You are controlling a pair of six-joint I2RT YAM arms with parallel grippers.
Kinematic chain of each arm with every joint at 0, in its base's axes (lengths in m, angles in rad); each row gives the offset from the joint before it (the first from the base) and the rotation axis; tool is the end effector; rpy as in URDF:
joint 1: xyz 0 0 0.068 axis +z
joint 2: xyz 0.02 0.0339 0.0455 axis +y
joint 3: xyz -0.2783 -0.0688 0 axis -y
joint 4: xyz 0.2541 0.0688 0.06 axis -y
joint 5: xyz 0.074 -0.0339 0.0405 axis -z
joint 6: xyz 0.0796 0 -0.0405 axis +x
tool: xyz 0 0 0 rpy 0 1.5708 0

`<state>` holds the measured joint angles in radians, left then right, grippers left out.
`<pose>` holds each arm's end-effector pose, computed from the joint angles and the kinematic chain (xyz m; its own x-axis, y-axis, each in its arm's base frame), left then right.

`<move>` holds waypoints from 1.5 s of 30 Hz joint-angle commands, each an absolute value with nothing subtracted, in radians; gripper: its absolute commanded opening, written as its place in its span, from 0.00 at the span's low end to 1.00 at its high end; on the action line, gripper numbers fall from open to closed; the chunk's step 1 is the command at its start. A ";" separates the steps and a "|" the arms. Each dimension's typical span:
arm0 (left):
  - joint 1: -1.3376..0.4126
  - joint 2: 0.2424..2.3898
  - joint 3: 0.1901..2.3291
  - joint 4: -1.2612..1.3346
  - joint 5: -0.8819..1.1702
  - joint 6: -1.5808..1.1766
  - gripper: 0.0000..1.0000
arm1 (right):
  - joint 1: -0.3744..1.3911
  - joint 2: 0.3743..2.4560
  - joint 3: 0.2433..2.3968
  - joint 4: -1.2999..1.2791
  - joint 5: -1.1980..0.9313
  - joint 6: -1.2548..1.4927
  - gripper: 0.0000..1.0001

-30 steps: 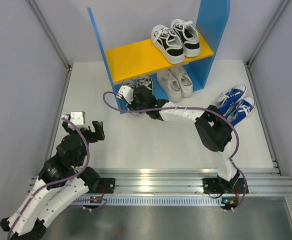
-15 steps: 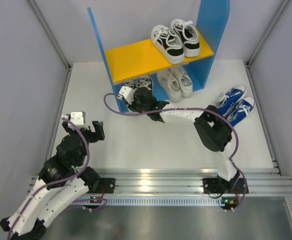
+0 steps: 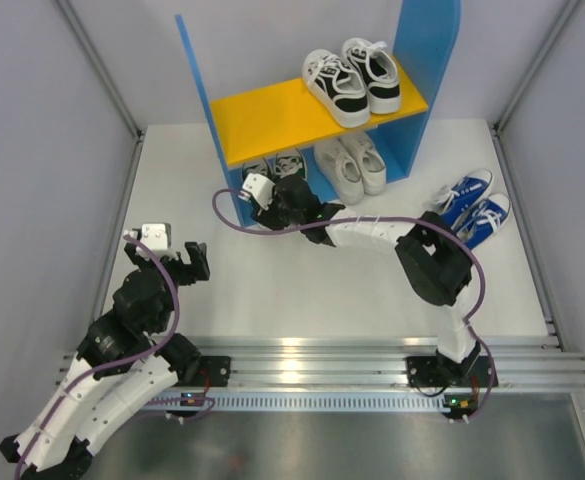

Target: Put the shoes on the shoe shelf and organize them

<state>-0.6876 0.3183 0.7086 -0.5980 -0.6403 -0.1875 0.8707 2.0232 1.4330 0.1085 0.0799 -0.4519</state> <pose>0.1096 -0.0284 0.3243 -0.1672 -0.0561 -0.9843 0.0265 0.9978 -0.0614 0.3412 0.3952 0.2012 0.0445 -0.6228 -0.7811 -0.7752 0.4717 -0.4203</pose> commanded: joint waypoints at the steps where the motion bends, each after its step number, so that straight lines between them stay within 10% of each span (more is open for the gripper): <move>1: -0.683 0.318 0.703 -0.551 -0.635 -0.173 0.87 | 0.858 1.941 1.430 0.048 0.042 -0.469 0.71; 7: -0.683 0.314 0.703 -0.551 -0.634 -0.173 0.87 | 0.854 1.881 1.437 -0.078 -0.133 -0.529 0.88; 22: -0.683 0.313 0.700 -0.548 -0.623 -0.170 0.87 | 0.750 1.679 1.511 -0.647 -0.667 -0.778 0.90; 45: -0.683 0.313 0.689 -0.532 -0.580 -0.153 0.88 | -0.086 1.075 0.944 -0.348 -0.468 -0.103 0.82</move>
